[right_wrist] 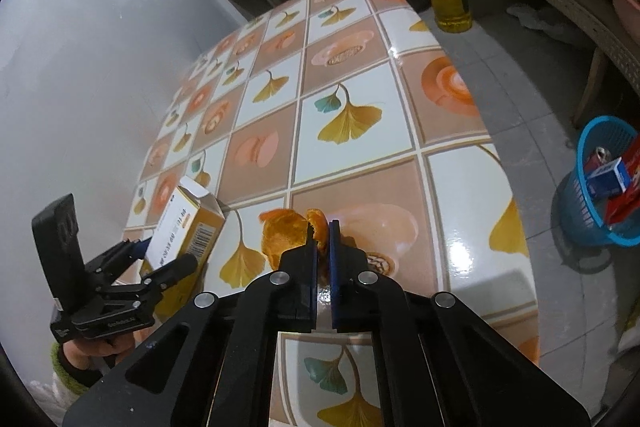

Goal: Collect trash
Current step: 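Carry the medicine box and orange peel over to the blue wastebasket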

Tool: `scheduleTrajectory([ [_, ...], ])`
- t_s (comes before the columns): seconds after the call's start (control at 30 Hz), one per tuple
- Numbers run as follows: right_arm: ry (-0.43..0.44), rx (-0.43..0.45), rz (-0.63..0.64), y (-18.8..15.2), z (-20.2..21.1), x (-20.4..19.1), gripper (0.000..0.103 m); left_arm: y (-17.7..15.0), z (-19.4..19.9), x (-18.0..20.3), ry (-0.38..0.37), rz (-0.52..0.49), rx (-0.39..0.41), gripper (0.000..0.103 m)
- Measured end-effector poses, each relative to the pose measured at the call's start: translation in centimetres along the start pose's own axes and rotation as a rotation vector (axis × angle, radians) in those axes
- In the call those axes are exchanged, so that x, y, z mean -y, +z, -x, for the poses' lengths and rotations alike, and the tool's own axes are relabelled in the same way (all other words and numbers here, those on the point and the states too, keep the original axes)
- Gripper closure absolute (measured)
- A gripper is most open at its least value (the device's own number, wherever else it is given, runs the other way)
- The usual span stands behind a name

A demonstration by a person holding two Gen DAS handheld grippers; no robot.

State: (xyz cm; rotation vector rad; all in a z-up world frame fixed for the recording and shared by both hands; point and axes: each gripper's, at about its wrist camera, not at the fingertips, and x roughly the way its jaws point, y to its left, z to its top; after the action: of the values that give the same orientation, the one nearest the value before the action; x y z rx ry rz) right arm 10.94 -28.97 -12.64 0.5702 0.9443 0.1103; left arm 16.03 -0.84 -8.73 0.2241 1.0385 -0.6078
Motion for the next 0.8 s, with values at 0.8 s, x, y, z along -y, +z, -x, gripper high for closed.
scheduleTrajectory([
  [0.8, -0.081, 0.385, -0.291, -3.6, 16.5, 13.5, 0.100, 8.7, 1.6, 16.9, -0.251, -0.319, 0.061, 0.030],
])
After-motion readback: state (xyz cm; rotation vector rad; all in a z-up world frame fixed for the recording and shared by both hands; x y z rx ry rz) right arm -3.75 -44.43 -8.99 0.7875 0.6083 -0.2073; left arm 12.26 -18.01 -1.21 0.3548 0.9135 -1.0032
